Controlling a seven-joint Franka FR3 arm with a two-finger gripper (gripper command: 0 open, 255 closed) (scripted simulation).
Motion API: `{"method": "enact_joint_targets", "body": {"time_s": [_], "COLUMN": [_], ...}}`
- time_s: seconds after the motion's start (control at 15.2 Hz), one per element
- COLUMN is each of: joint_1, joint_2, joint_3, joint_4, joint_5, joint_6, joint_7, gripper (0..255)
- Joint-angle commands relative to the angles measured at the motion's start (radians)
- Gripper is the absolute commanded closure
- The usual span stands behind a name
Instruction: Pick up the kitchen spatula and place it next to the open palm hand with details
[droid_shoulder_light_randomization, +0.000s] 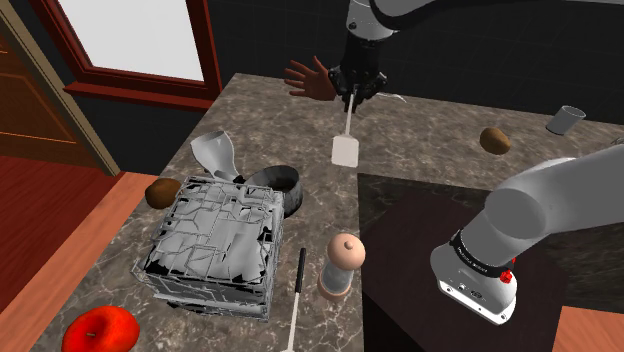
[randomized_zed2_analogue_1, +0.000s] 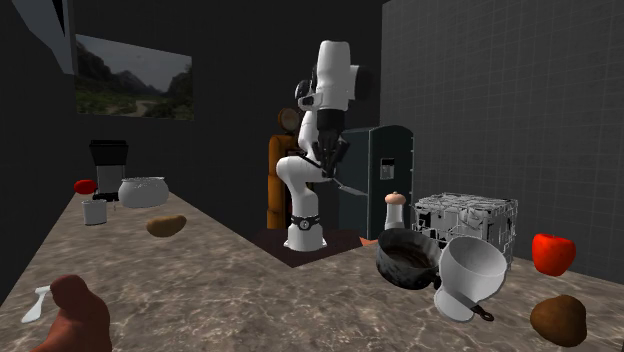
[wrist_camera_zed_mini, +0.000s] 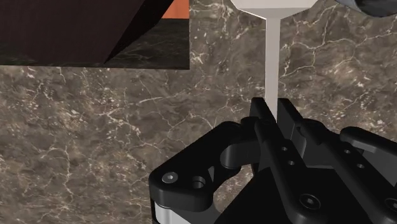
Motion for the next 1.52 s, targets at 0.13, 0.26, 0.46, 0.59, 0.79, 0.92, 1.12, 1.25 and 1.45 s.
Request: {"method": "enact_joint_targets", "body": {"time_s": [0.13, 0.26, 0.46, 0.59, 0.79, 0.92, 1.12, 1.25, 1.45], "joint_1": [-0.053, -0.077, -0.109, -0.127, -0.149, -0.160, -0.170, -0.172, -0.169], "joint_2": [0.114, 0.175, 0.270, 0.335, 0.435, 0.504, 0.610, 0.684, 0.801], "joint_3": [-0.022, -0.032, -0.045, -0.052, -0.064, -0.072, -0.084, -0.093, -0.107], "joint_4": [0.076, 0.125, 0.207, 0.268, 0.369, 0.444, 0.568, 0.660, 0.816], "joint_5": [-0.054, -0.082, -0.124, -0.152, -0.193, -0.220, -0.260, -0.285, -0.321], "joint_6": [0.031, 0.040, 0.047, 0.047, 0.039, 0.028, 0.003, -0.019, -0.064], "joint_7": [-0.041, -0.058, -0.080, -0.092, -0.108, -0.118, -0.132, -0.143, -0.160], "gripper": [255, 255, 255, 255, 255, 255, 255, 255, 255]}}
